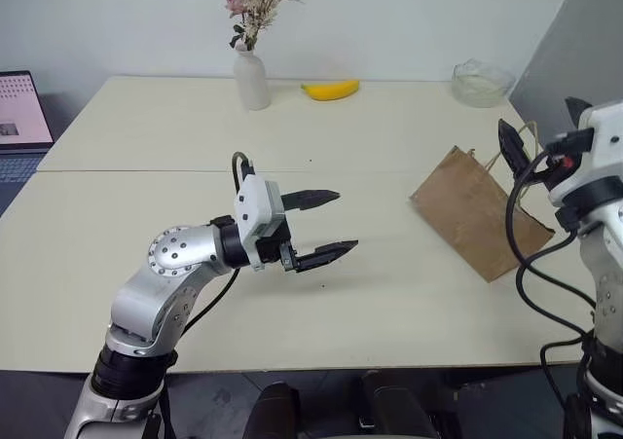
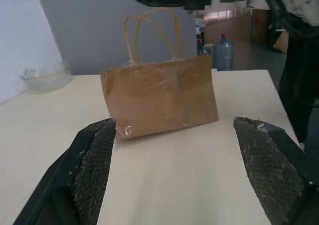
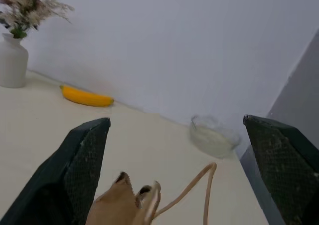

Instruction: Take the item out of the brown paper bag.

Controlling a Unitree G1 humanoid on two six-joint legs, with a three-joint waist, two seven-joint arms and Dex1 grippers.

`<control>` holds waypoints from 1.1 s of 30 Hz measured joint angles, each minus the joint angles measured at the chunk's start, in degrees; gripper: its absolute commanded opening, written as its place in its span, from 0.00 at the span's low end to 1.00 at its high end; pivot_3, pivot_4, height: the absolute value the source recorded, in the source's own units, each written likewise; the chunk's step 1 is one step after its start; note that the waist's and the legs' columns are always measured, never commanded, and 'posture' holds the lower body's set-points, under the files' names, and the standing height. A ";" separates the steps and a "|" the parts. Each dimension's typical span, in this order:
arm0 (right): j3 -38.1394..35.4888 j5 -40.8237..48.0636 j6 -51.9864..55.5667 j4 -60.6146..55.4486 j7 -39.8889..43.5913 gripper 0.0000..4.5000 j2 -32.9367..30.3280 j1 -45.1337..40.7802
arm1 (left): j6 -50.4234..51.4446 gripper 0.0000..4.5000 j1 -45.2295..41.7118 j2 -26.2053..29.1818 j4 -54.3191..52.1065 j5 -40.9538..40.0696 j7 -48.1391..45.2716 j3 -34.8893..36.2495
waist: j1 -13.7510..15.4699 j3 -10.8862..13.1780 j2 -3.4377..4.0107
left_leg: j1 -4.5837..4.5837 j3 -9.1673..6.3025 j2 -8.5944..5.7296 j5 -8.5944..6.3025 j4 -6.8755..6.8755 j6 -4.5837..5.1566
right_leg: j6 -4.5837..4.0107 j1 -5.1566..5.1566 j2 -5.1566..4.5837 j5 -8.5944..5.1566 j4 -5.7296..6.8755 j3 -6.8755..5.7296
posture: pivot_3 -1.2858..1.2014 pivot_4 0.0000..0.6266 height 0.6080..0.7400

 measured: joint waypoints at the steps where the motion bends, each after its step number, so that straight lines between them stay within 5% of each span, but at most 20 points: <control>1: -0.21 0.24 2.23 1.25 -0.52 1.00 -0.15 -1.08 | 0.09 0.88 -0.47 -0.02 -0.01 -0.09 -0.03 -0.03 | 0.00 0.00 0.00 | 0.00 0.02 -0.01 0.00 0.00 0.00 | 0.00 0.00 0.00 0.00 0.00 0.02 | 0.52 0.24 1.00; 10: -1.27 3.43 13.37 9.29 -0.76 0.96 -0.40 -5.94 | 0.31 0.88 -0.12 -0.65 -0.03 0.10 0.40 -1.44 | -0.03 0.02 0.02 | -0.10 0.02 0.01 -0.01 -0.03 0.02 | 0.01 -0.06 0.01 0.00 -0.10 0.01 | 0.52 0.24 1.00; 23: -2.05 4.63 11.45 14.78 -0.49 0.04 -0.18 -8.92 | 0.02 0.89 0.62 -1.20 -0.30 0.40 1.47 -2.17 | -0.04 0.04 0.06 | -0.10 0.03 0.00 -0.01 -0.03 0.02 | 0.01 -0.06 0.03 0.00 -0.09 0.03 | 0.52 0.24 1.00; 33: 1.35 4.62 6.21 16.67 5.19 0.01 -3.49 -9.65 | 1.02 0.89 1.78 -1.08 -1.30 0.31 3.58 -2.05 | -0.06 0.06 0.10 | -0.10 0.05 0.00 -0.01 -0.02 0.02 | 0.01 -0.06 0.03 0.00 -0.11 0.03 | 0.52 0.24 1.00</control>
